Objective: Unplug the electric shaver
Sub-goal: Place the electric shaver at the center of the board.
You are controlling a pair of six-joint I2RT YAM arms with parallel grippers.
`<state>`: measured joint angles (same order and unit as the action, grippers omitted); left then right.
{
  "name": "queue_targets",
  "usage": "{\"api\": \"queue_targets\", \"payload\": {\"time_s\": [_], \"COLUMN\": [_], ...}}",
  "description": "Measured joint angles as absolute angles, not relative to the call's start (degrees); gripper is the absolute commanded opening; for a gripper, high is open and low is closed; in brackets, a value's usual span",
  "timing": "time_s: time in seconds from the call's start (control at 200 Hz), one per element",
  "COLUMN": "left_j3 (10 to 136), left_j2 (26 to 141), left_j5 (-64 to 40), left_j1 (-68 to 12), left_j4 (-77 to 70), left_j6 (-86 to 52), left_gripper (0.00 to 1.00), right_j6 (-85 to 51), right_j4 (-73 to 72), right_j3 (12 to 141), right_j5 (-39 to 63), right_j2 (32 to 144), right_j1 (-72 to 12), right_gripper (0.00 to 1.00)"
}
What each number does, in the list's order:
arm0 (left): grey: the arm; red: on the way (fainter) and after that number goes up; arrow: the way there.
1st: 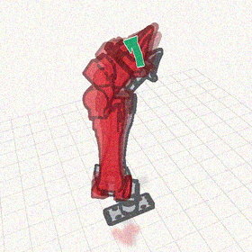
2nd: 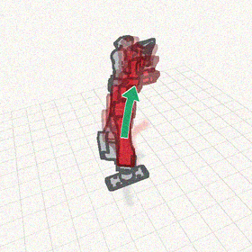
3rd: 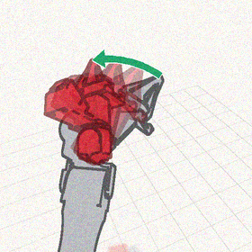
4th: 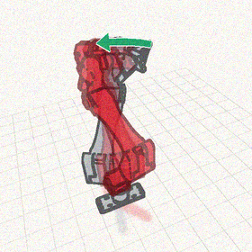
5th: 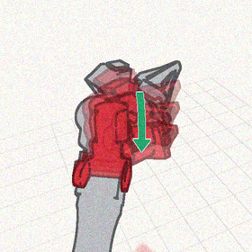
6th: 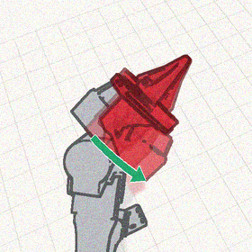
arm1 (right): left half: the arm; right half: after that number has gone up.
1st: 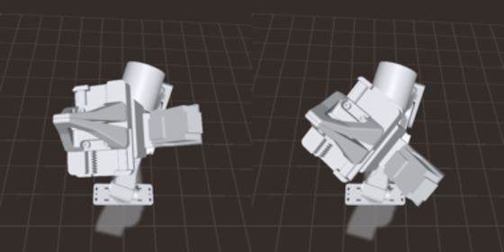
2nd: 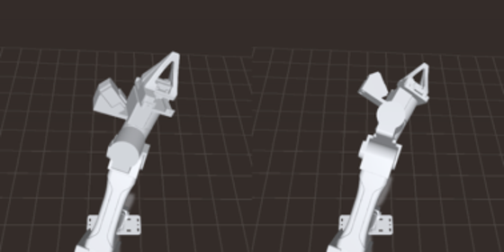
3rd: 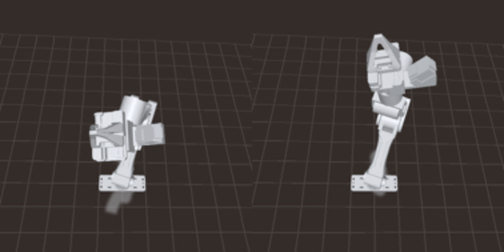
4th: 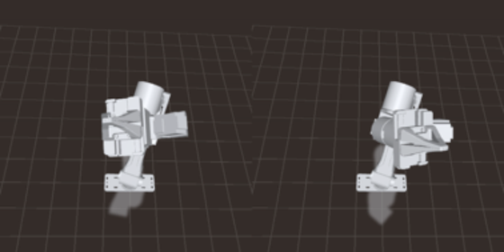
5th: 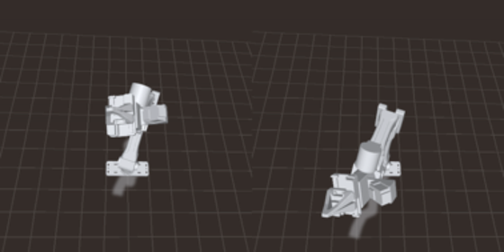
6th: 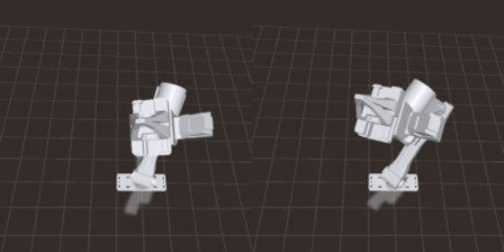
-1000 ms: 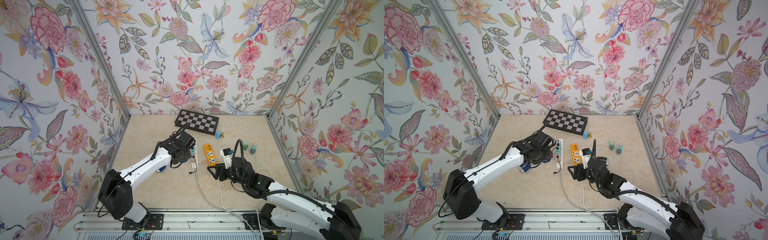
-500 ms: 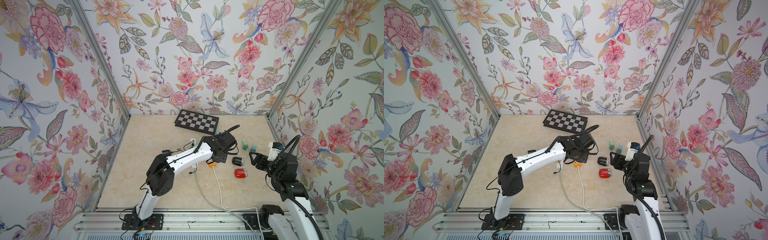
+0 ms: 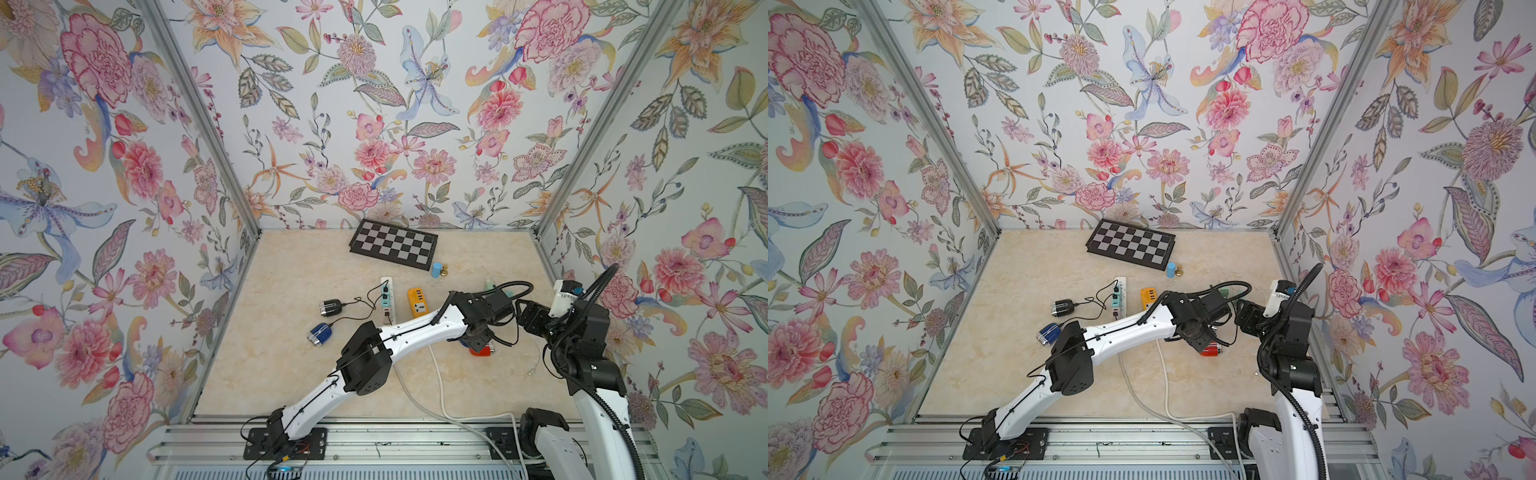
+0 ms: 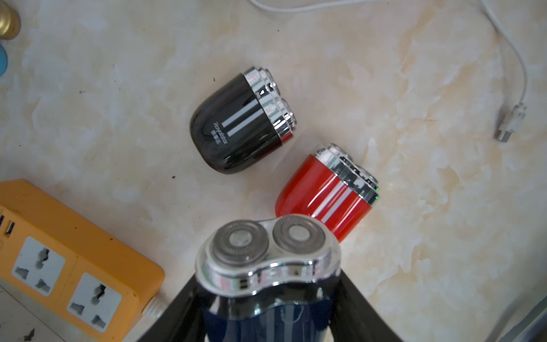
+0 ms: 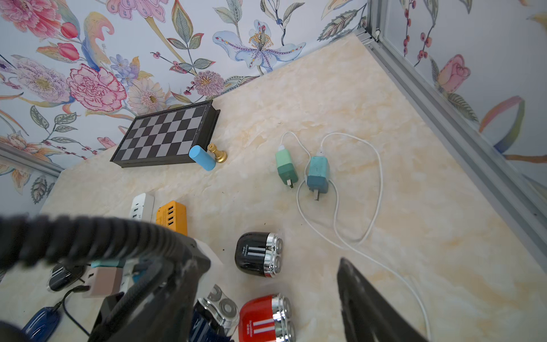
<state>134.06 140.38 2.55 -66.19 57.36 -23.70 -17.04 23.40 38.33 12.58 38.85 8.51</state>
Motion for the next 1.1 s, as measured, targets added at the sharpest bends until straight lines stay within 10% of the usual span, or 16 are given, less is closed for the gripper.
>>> {"api": "queue_targets", "payload": {"time_s": [1.096], "left_j3": [132.3], "left_j2": [145.4], "left_j5": [1.8], "left_j1": [-75.6], "left_j4": [55.4], "left_j6": [-13.8], "left_gripper": [0.14], "right_j6": [-17.7], "right_j4": [26.9], "right_j3": [37.7], "right_j5": [7.6], "right_j2": [33.3], "right_j1": [13.6], "right_gripper": [0.75]}}
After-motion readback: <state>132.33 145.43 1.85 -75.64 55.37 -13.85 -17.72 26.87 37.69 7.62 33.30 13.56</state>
